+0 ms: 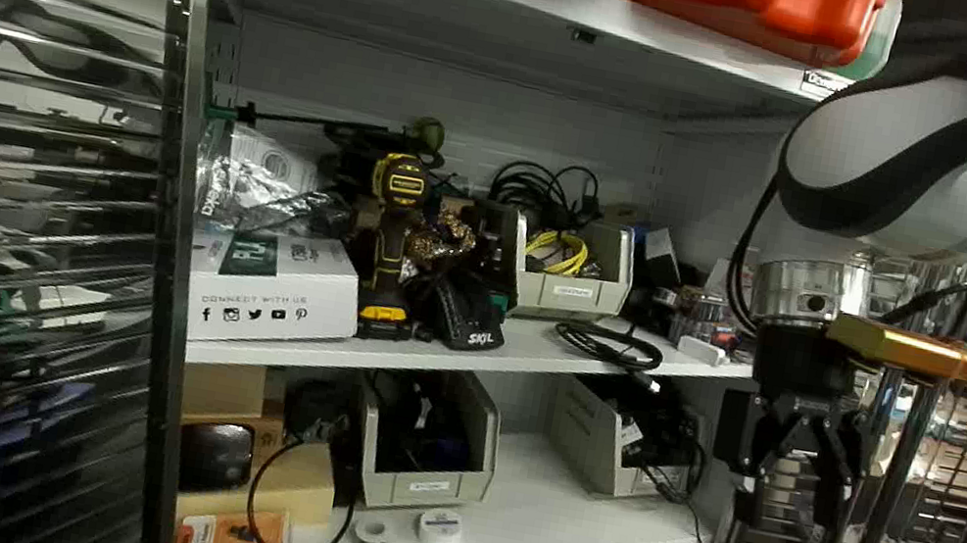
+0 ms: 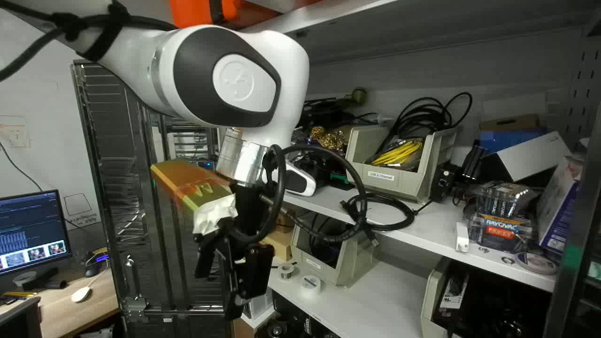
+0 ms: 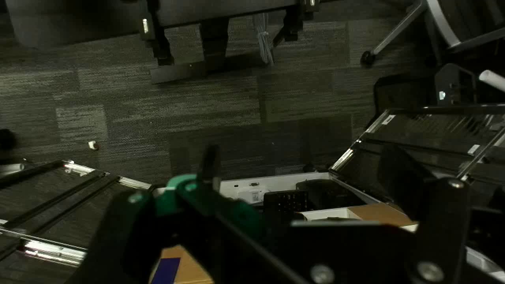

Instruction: Pick up the black cable and put it in the cable tray

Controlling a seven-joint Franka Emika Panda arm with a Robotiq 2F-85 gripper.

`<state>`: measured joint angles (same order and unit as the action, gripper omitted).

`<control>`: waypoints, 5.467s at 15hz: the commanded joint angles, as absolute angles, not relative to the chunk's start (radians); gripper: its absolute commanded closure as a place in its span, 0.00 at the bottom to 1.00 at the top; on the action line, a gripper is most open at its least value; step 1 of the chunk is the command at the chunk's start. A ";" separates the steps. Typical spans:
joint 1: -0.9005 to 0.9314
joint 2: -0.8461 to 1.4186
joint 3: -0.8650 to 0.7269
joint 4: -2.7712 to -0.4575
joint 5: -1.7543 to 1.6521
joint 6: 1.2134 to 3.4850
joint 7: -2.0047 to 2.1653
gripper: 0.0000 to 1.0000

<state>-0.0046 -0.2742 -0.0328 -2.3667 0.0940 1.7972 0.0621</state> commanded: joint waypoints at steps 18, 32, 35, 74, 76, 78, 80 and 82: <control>-0.015 -0.205 -0.027 -2.292 0.085 1.864 0.057 0.00; -0.028 0.213 -0.017 -1.700 -0.066 1.931 -0.572 0.00; -0.042 0.270 0.000 -1.626 -0.058 1.969 -0.725 0.00; -0.015 -0.065 0.018 -2.017 -0.128 2.164 -0.836 0.87; -0.011 -0.084 0.018 -2.039 -0.142 2.249 -0.760 0.87; -0.009 -0.084 0.018 -2.037 -0.153 2.329 -0.684 0.87; -0.005 -0.067 0.019 -2.014 -0.151 2.396 -0.601 0.87; -0.002 -0.034 0.020 -1.984 -0.155 2.463 -0.507 0.87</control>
<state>-0.0128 -0.0538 0.0223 -2.0131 -0.1321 2.3730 -0.6332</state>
